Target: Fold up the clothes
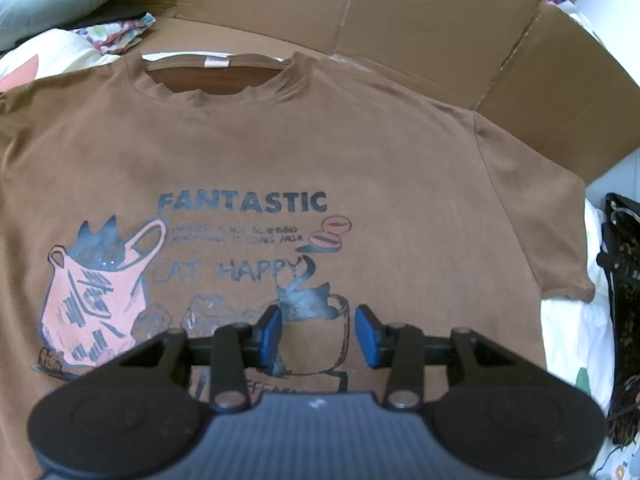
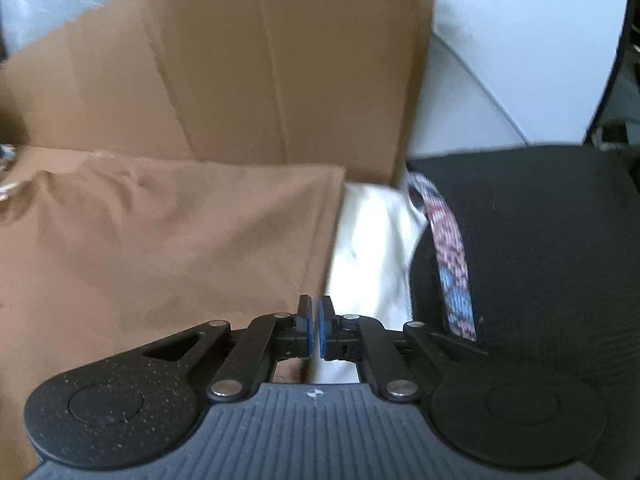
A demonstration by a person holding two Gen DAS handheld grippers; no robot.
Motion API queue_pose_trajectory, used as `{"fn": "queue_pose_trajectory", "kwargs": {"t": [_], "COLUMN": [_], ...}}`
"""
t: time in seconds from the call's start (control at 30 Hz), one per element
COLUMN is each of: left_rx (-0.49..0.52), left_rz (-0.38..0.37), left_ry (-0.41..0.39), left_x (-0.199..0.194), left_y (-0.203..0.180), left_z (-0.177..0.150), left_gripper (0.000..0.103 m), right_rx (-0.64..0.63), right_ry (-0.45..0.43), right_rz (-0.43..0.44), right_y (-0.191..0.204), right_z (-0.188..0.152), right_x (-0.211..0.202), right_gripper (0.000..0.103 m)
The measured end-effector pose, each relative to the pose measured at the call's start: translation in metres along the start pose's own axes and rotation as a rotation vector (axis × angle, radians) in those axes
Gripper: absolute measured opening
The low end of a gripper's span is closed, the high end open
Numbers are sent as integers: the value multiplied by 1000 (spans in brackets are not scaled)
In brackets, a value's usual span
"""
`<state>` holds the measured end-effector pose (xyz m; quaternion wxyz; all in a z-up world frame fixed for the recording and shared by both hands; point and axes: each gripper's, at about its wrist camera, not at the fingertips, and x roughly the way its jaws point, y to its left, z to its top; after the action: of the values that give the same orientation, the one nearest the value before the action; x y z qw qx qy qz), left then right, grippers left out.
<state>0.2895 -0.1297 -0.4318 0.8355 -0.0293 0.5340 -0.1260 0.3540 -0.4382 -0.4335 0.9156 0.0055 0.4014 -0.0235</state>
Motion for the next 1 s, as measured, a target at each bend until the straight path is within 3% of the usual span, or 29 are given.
{"fn": "queue_pose_trajectory", "kwargs": {"t": [0.2,0.23,0.27,0.33,0.47,0.6,0.83,0.93,1.0], "left_rx": [13,14,14,13,13,32,157,245,266], "left_rz": [-3,-2,-1,2,5,10,-24,-60,-61], "left_ry": [5,5,6,7,7,8,-19,-69,-92], "left_x": [2,2,3,3,4,7,17,21,27], "left_y": [-6,-6,-7,-7,-6,-11,-48,-67,-76], "left_z": [-1,-2,-1,-1,-1,-1,13,22,33], "left_gripper": [43,43,43,43,43,43,43,43,37], "right_rx": [-49,-53,-66,-105,-172,-156,-142,-141,-147], "right_ry": [6,10,13,28,51,65,65,62,59], "right_rz": [108,124,140,189,180,135,72,66,68], "right_y": [18,21,25,35,45,33,16,13,13], "right_z": [0,0,0,-2,-14,-23,-33,-36,-37], "right_x": [9,12,14,20,24,20,13,10,9], "right_gripper": [5,9,25,47,46,44,44,44,44]}}
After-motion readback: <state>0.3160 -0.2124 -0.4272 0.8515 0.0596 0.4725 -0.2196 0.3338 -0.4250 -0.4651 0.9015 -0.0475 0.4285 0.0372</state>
